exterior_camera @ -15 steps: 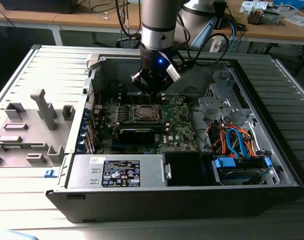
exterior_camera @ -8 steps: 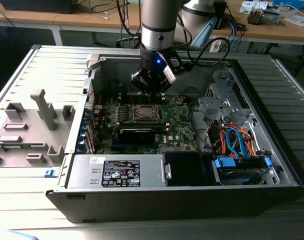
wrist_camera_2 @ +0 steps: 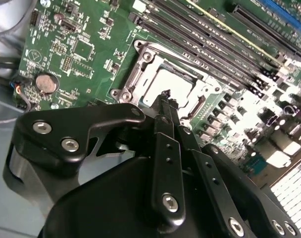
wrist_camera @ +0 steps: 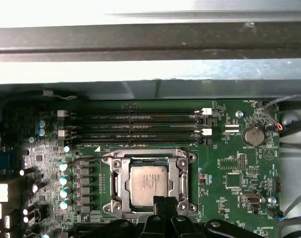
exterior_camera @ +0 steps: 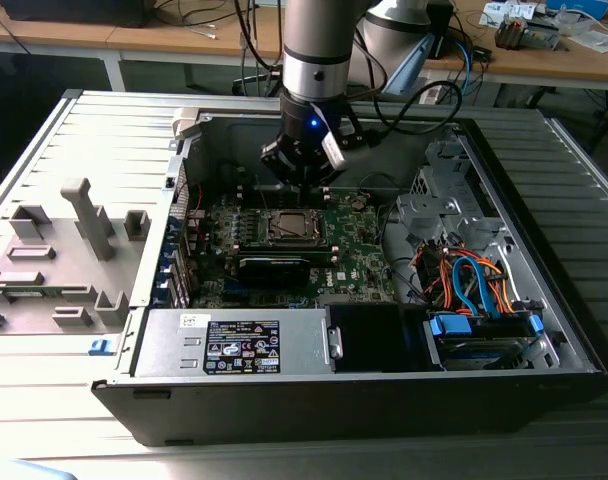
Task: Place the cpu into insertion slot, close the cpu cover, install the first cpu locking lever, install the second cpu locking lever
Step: 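Install the first cpu locking lever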
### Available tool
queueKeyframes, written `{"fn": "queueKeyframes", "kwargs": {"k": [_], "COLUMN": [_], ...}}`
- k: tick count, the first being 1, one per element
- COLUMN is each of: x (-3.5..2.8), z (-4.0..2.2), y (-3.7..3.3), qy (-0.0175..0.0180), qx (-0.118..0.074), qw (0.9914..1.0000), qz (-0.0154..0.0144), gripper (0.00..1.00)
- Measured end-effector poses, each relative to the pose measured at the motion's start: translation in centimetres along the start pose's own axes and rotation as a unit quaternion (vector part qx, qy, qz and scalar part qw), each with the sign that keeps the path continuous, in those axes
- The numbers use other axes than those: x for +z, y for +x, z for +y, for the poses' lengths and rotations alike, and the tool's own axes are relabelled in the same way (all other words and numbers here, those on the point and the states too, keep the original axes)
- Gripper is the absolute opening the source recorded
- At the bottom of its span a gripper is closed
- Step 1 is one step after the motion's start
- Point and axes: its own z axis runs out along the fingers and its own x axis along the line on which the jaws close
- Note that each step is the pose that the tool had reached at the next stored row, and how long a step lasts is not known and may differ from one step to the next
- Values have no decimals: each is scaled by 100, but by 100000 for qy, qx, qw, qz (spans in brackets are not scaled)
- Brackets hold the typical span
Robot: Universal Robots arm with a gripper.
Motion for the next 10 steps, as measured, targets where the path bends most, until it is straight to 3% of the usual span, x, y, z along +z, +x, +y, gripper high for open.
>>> {"fn": "queueKeyframes", "kwargs": {"k": [2, 8, 10], "x": [0, 1, 0], "z": [0, 0, -4], "y": [0, 0, 0], "qy": [-1, -95, -1808], "qx": [793, 822, 825], "qw": [99997, 99997, 99980], "qz": [29, 39, 106], "gripper": [11, 11, 11]}}
